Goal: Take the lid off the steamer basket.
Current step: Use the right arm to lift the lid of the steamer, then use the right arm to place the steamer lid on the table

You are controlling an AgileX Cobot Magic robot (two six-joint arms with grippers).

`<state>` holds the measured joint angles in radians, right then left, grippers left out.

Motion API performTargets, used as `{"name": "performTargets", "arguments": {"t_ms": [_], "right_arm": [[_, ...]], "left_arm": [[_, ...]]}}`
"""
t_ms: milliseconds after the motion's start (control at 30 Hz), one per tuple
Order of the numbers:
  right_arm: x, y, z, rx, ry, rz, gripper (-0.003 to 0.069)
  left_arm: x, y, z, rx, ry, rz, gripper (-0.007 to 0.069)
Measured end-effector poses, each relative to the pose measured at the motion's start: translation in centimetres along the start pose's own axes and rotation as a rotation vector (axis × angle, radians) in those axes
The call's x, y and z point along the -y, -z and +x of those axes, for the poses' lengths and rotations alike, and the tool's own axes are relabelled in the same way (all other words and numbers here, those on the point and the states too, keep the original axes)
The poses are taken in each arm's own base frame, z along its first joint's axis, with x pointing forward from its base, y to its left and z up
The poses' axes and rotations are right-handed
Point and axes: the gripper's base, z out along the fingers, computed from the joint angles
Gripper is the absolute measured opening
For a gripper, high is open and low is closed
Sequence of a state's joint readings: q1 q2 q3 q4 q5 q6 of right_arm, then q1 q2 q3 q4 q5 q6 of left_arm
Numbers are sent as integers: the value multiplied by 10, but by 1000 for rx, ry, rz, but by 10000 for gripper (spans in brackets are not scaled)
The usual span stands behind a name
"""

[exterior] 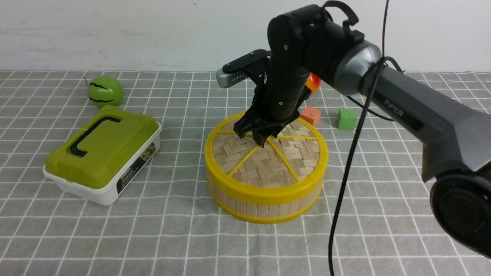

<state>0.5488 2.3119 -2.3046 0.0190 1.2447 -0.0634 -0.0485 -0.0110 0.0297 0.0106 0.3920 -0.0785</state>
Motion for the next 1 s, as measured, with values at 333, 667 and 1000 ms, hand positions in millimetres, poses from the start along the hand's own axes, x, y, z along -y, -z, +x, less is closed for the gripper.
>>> {"name": "performTargets", "arguments": {"t_ms": [333,667,1000], "right_arm": [[0,18,-2,30,-24,3,80],[2,119,-1,216,-6,51,80],[77,206,69,239,-182,141,80]], "left_arm": [[0,0,0,0,0,0,239],[0,0,0,0,0,0,239],[0,0,0,0,0,0,239]]}}
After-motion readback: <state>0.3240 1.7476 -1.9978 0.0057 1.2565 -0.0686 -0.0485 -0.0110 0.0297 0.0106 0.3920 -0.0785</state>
